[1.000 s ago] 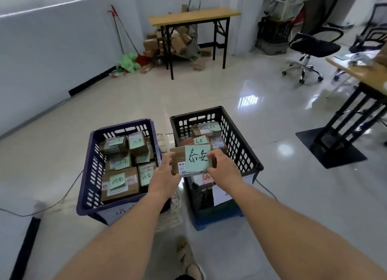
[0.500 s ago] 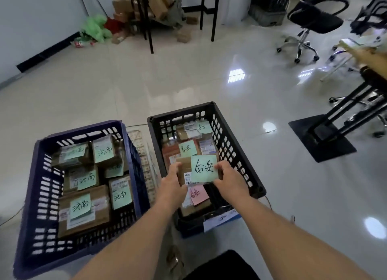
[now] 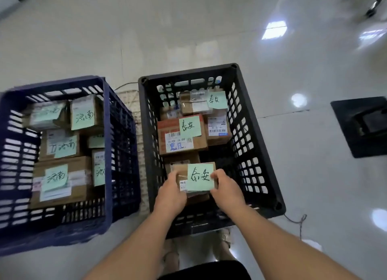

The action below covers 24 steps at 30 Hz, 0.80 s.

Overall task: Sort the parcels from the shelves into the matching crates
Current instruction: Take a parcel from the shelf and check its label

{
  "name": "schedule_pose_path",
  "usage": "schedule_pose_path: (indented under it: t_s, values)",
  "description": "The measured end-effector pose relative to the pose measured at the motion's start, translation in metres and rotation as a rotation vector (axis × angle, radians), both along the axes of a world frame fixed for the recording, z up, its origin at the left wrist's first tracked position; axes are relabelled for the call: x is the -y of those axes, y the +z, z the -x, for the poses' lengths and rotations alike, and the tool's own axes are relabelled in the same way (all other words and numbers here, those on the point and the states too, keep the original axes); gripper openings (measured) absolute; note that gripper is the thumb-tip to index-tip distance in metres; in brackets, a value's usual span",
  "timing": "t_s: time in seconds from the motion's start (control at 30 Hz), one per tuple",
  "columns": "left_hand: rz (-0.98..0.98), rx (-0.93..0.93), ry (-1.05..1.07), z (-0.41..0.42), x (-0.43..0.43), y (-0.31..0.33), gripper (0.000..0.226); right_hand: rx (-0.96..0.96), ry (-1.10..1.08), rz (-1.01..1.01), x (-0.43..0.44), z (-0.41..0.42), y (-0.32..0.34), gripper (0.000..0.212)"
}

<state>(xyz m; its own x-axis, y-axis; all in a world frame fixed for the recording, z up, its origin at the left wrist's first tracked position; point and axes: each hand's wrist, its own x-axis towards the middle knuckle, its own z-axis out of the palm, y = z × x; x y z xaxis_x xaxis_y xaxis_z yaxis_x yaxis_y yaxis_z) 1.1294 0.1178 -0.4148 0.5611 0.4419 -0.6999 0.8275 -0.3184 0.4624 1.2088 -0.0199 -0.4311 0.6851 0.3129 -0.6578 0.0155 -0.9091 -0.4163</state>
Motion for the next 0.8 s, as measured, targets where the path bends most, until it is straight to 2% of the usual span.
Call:
schedule_pose_path:
  t_s: [0.2,0.37,0.5,0.6,0.7,0.8]
  values:
    - [0.011,0.037,0.074,-0.022,-0.011,-0.031,0.058,0.005,0.024,-0.041,-0.021,-0.022,-0.038,0.034]
    - [0.026,0.025,0.104,-0.036,-0.027,-0.055,0.075,-0.015,0.032,-0.089,-0.045,-0.041,-0.052,0.037]
    - [0.030,0.042,0.134,-0.039,-0.027,-0.061,0.079,-0.008,0.028,-0.108,-0.047,-0.048,-0.054,0.026]
    - [0.032,0.007,0.112,-0.037,-0.026,-0.059,0.080,-0.024,0.105,-0.075,-0.048,-0.046,-0.050,0.028]
    - [-0.005,-0.031,0.058,-0.038,-0.028,-0.051,0.072,-0.032,0.203,-0.024,-0.052,-0.043,-0.040,0.028]
    - [-0.016,-0.055,0.011,-0.037,-0.031,-0.031,0.055,0.050,0.246,0.032,-0.055,-0.044,-0.016,0.027]
